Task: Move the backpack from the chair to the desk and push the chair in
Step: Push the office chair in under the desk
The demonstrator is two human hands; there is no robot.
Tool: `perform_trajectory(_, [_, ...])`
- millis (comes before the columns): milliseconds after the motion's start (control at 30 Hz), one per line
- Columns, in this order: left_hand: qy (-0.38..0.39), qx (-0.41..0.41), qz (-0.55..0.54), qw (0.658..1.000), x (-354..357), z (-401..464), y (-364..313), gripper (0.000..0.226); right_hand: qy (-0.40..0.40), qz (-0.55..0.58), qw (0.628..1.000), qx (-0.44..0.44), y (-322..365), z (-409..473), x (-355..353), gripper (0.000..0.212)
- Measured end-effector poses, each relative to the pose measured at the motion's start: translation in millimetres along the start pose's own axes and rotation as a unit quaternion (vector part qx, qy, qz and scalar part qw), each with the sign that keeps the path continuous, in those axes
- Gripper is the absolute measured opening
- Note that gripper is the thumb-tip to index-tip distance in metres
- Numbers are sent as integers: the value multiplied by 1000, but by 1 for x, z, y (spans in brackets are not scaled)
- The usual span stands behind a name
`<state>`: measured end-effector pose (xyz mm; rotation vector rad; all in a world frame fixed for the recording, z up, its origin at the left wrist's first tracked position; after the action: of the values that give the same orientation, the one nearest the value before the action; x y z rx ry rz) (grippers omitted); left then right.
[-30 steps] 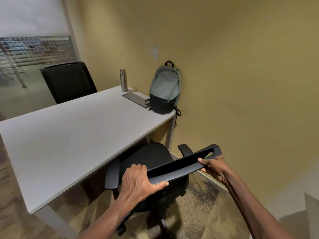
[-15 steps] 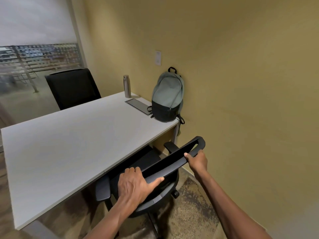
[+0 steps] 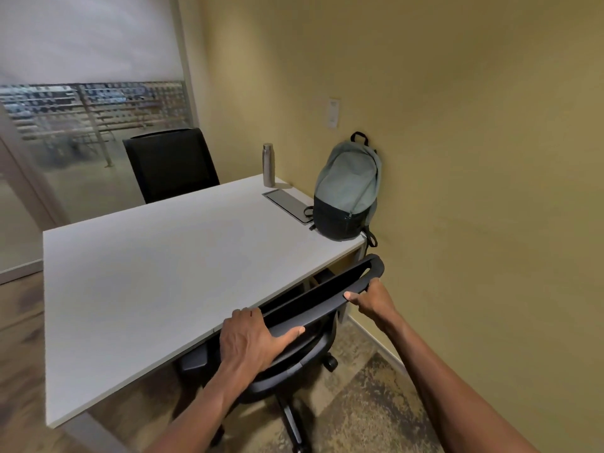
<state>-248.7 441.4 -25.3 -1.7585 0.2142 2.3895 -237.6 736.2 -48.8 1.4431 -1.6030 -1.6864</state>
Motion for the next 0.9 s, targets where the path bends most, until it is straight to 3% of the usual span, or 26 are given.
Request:
perform_trajectory(267, [5,-17,1,1000,10,25,17,88,14,-6,1000,-10,21,27,23,38])
perform_trajectory(500, [26,-22,18,999,21,44,22,91,37,-5,999,-21,30,50,35,48])
perform_trajectory(633, [34,-28,25,999,24,51,26,93,50,-25,998,-13,35,60,43,56])
perform_trajectory(733, [40,-32,25,998,27,57,34,92,44,-29,998,-15,38,65,50,81])
perform_trajectory(900, [47,-31,35,998,29,69,49,94,26,-45,998,-36,49,70,63,81])
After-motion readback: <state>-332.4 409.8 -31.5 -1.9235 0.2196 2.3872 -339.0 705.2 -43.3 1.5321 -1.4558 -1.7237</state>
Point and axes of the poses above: each hand's wrist, its own z-axis towards the middle knuckle, its own x-axis out of the palm, y = z × x, the point moved 8 cm from there along z, towards the middle knuckle, and after that the axes turned 12 degrees about z, right-handed, at the moved point
